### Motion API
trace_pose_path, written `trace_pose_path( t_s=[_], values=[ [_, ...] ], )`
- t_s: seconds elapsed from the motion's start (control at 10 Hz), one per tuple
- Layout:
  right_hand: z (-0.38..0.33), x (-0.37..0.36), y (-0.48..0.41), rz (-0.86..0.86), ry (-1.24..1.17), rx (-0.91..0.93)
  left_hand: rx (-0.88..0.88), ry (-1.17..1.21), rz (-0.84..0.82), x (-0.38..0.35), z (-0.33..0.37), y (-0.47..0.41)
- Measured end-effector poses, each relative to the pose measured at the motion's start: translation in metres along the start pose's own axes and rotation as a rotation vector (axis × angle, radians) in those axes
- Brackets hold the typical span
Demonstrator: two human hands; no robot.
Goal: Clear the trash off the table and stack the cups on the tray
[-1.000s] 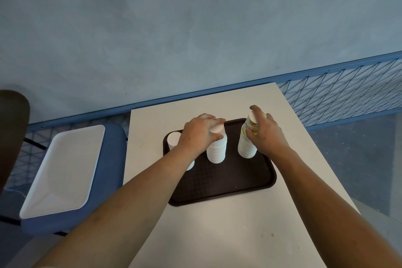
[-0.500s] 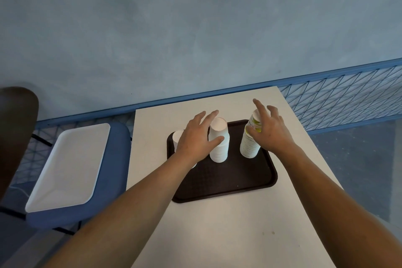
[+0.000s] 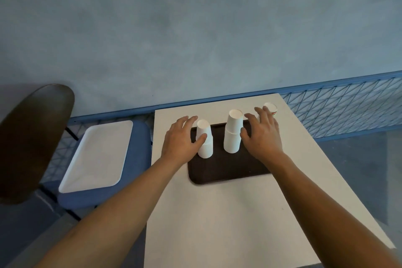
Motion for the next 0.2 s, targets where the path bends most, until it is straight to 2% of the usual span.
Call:
trace_pose_path(
  t_s=[0.2],
  values=[
    [-0.032, 0.01, 0.062, -0.137, 0.02, -0.026, 0.016, -0.111, -0.025, 0.035, -0.023, 0.059]
  ],
)
Point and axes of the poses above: each hand's wrist, its own y-axis away from the middle knuckle, its own x-axis out of the back of the hand, z = x × y, the point moved 2 cm from there along -y, towards the middle knuckle, and after that the axes turned 2 degrees about -y, right-handed, at the moved point
